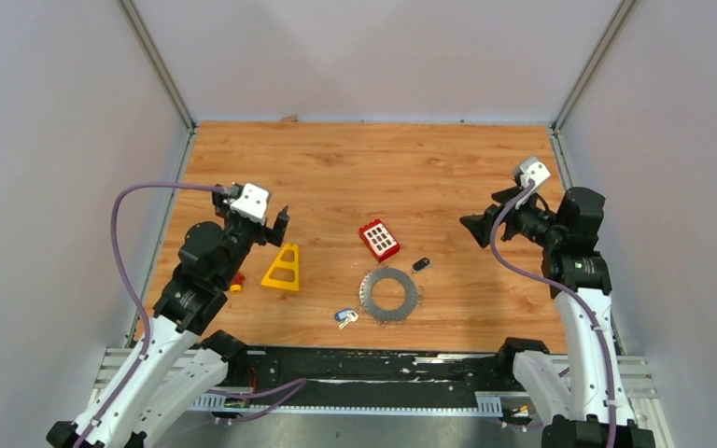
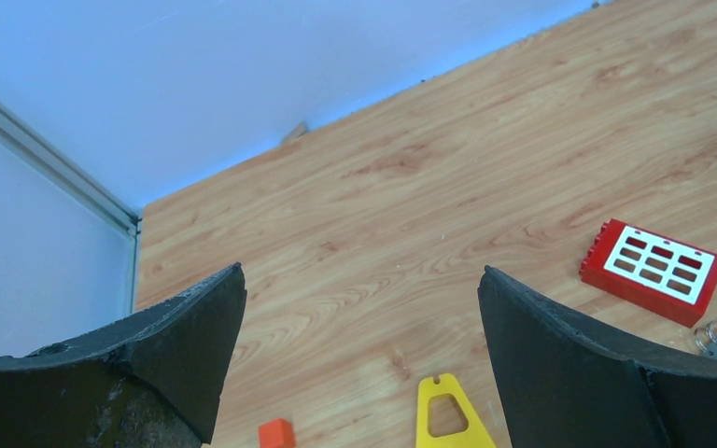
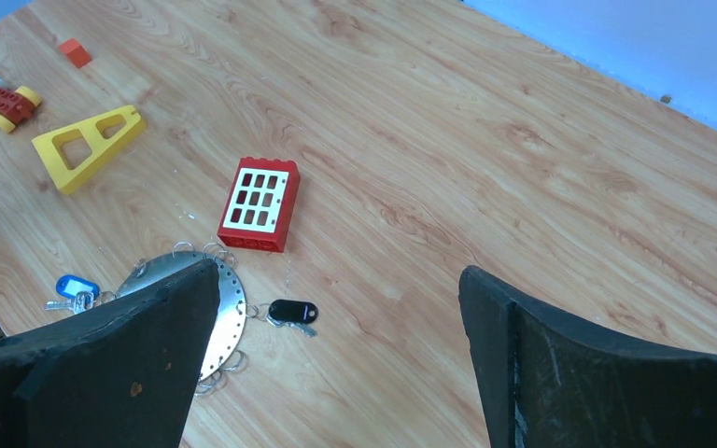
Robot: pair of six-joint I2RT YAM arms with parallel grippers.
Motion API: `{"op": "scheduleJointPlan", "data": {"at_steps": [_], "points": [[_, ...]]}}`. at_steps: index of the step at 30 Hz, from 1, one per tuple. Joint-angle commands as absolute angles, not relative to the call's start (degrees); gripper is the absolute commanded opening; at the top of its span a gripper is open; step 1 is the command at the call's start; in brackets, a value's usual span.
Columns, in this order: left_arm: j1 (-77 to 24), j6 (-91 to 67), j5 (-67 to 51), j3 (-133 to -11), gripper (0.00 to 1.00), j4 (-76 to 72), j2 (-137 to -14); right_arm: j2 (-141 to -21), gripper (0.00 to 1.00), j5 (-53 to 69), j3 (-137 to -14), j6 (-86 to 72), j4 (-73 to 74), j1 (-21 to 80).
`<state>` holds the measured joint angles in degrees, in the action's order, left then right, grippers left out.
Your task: Put the keys on the keyring
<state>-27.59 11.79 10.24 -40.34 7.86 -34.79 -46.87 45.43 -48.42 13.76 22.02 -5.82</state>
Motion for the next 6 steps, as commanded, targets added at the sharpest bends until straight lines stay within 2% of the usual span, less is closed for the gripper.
{"op": "scheduleJointPlan", "data": {"at_steps": [1, 6], "points": [[-27.19, 10.19, 8.95, -40.44, 1.00, 6.63, -35.04, -46.00, 1.00, 44.82, -49.24, 12.85, 20.10, -5.98], [-27.20, 10.56, 8.07, -40.43, 1.00, 7.49, -34.93, -45.89, 1.00, 44.78, -49.30, 13.26, 20.67, -5.98]]}}
